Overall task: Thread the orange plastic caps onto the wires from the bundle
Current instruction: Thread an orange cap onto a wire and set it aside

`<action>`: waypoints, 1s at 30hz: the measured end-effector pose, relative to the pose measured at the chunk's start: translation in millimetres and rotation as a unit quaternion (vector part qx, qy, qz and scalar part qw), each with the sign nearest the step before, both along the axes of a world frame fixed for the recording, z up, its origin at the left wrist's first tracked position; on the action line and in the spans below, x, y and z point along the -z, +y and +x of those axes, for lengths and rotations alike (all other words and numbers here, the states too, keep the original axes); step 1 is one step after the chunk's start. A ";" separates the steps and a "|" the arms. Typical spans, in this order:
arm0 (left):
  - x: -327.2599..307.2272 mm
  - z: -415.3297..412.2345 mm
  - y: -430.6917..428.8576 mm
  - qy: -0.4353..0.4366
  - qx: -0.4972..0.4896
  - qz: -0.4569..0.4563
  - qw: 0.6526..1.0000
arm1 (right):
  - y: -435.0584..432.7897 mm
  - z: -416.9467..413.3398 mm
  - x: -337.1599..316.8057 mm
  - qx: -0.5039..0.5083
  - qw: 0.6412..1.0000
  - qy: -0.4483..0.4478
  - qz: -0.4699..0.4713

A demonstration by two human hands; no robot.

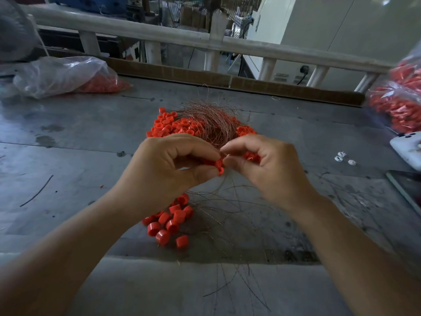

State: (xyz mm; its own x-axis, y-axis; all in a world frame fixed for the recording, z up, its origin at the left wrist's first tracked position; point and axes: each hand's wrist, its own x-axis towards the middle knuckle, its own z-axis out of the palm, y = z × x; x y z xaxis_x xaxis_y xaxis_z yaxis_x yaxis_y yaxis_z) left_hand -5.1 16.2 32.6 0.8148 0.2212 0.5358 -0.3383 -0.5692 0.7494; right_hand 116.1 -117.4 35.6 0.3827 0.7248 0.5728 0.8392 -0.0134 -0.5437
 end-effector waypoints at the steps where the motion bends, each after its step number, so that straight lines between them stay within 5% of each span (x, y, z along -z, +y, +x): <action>1: 0.1 -0.1 0.7 0.001 -0.009 -0.010 1.000 | -0.9 0.1 -2.1 0.009 0.999 0.000 0.032; 5: 5.1 3.1 4.5 0.028 -0.062 -0.077 0.995 | -6.3 4.2 -10.4 0.037 0.988 -0.008 0.147; 9: 10.5 7.4 8.0 0.050 -0.107 -0.044 0.992 | -13.0 7.7 -18.4 0.073 0.975 -0.072 0.198; 17: 6.9 5.9 4.0 0.040 -0.056 -0.106 0.992 | -1.7 -11.0 -3.5 0.032 0.996 -0.049 0.075; 30: 3.6 4.2 1.0 0.039 -0.007 -0.153 0.987 | -0.9 -13.7 -3.9 0.039 0.996 -0.042 0.062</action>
